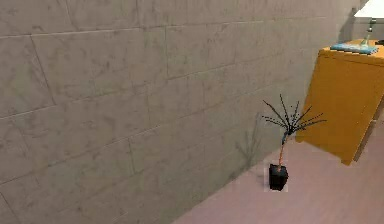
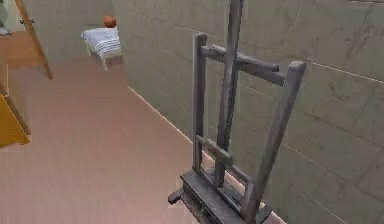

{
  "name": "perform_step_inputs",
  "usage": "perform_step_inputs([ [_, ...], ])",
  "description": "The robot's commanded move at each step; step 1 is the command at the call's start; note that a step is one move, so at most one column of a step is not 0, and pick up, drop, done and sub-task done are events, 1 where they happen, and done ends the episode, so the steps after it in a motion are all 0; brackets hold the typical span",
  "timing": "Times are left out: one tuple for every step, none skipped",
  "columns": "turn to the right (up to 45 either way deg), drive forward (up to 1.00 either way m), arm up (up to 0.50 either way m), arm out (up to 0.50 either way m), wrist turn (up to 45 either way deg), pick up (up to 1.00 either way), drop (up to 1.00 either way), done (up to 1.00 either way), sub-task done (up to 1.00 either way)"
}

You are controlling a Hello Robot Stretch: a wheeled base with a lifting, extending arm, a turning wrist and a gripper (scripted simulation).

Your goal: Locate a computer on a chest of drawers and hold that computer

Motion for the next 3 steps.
perform_step_inputs([
  [45.0, 0.0, 0.0, 0.0, 0.0, 0.0, 0.0, 0.0, 0.0],
  [3.0, 0.0, 0.0, 0.0, 0.0, 0.0, 0.0, 0.0, 0.0],
  [0.0, 1.0, 0.0, 0.0, 0.0, 0.0, 0.0, 0.0, 0.0],
])
